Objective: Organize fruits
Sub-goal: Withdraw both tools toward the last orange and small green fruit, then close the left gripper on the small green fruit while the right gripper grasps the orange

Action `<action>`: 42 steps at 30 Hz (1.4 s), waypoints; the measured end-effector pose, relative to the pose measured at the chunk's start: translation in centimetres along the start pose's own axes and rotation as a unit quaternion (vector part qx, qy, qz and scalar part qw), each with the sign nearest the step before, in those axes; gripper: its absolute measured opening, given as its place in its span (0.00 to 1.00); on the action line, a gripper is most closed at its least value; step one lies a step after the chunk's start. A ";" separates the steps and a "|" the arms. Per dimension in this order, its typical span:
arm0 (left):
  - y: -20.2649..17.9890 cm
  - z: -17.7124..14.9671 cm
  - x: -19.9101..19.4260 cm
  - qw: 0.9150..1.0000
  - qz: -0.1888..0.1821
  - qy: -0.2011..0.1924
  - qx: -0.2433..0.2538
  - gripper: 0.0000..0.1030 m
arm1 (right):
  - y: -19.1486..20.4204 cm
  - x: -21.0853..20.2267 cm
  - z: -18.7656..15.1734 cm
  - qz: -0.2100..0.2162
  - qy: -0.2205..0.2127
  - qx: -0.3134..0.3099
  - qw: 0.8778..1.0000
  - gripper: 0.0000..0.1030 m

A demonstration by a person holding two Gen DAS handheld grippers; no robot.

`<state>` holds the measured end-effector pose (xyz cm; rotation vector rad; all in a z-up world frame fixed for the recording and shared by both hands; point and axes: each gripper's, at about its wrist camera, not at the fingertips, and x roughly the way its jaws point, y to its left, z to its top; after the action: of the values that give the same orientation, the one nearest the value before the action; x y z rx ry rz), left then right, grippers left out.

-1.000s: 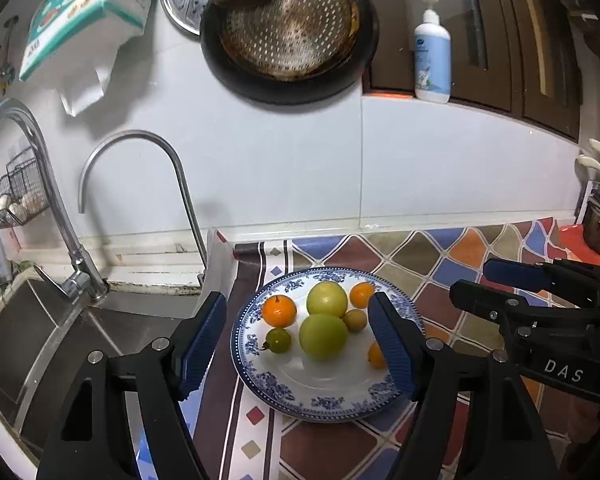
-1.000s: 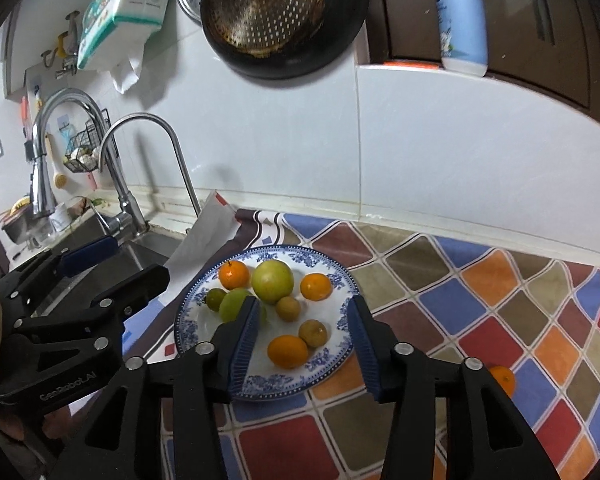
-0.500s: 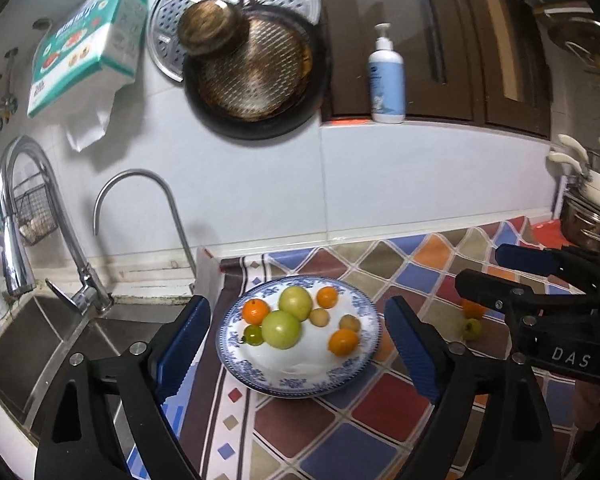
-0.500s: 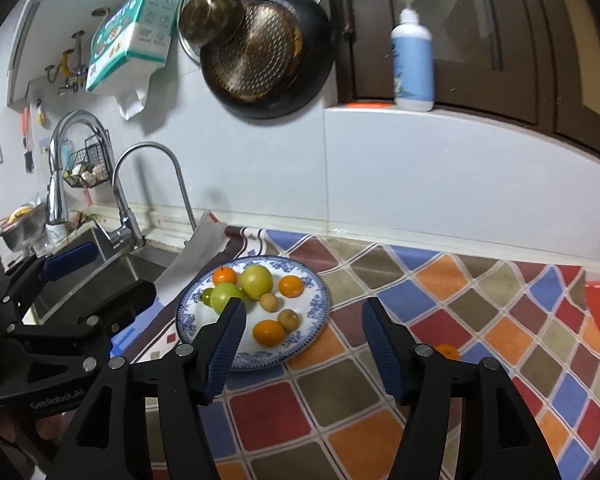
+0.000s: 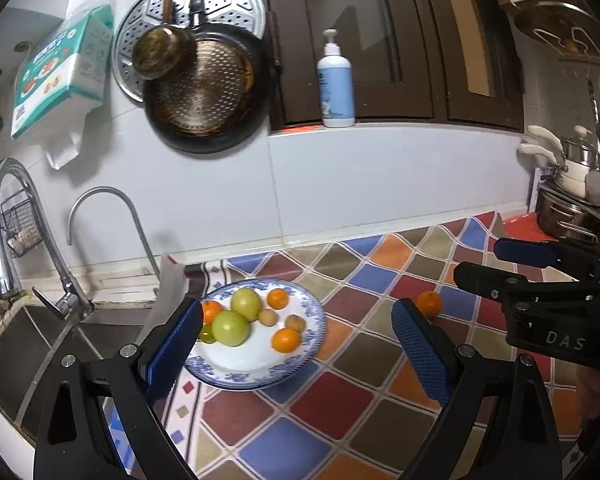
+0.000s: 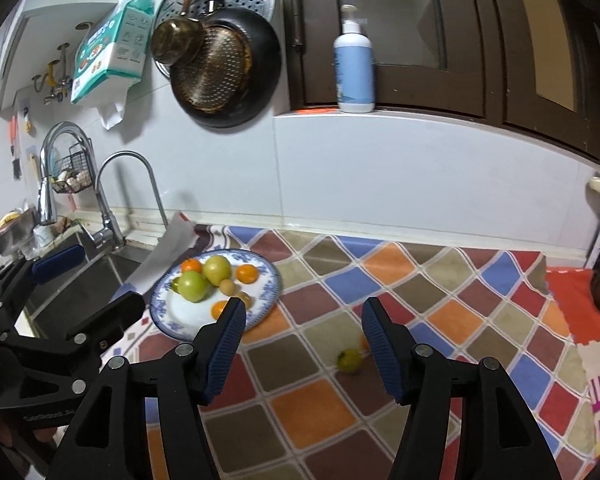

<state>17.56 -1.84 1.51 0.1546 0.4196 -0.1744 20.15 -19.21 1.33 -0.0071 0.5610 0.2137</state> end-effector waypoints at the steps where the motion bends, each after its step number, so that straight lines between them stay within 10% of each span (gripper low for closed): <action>1: -0.4 0.0 0.0 1.000 0.001 0.000 0.001 0.94 | -0.5 -0.1 -0.1 -0.001 0.003 0.000 1.000 0.59; 30: -9.2 -1.9 7.9 0.995 -0.062 0.071 0.029 0.93 | -8.1 5.0 -1.8 0.013 0.077 -0.094 0.992 0.59; 42: -11.2 -3.6 14.8 0.981 -0.121 0.145 0.035 0.75 | -10.0 10.7 -3.3 0.024 0.127 -0.119 0.985 0.59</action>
<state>27.22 -14.07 -9.18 0.1981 0.7235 -0.4093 29.27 -27.06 -7.62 -0.2549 0.7871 0.3292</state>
